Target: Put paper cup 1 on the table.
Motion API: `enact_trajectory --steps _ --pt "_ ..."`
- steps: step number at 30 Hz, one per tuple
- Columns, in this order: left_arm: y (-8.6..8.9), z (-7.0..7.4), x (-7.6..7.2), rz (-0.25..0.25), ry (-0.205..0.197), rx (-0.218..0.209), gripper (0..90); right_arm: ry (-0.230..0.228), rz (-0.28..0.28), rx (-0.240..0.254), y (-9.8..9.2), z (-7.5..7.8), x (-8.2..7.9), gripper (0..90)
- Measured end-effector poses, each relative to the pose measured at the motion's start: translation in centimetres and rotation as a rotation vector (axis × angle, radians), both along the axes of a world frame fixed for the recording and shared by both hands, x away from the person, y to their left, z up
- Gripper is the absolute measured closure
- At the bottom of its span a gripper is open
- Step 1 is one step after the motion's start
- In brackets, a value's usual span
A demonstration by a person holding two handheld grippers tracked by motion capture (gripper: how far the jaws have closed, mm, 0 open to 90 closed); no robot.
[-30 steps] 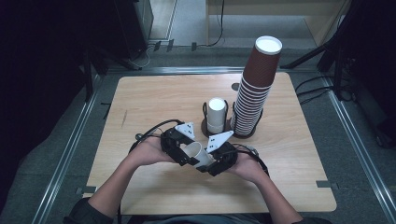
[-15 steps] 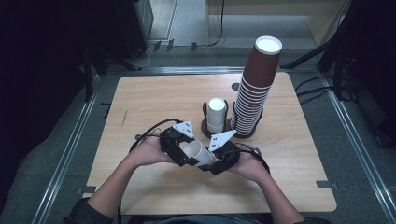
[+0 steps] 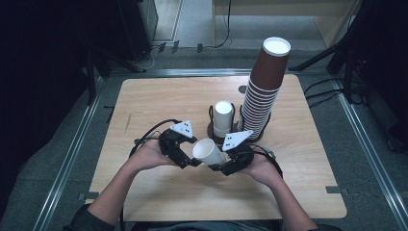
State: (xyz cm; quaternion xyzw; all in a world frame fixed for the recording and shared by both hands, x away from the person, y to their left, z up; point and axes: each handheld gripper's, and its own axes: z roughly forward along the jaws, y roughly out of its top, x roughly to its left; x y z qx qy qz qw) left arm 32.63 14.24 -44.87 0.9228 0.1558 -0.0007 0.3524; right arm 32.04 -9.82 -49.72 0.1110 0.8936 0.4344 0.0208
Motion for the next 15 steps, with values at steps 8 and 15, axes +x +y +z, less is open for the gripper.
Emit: enact_trajectory --steps 8,15 --pt "0.44 -0.25 -0.02 0.021 0.003 -0.039 12.0 0.008 -0.021 0.039 -0.56 0.46 0.09 33.7" --pt "0.36 -0.51 -0.02 0.039 0.019 -0.099 12.8 0.01 -0.022 0.064 -0.76 0.67 0.02 33.6"
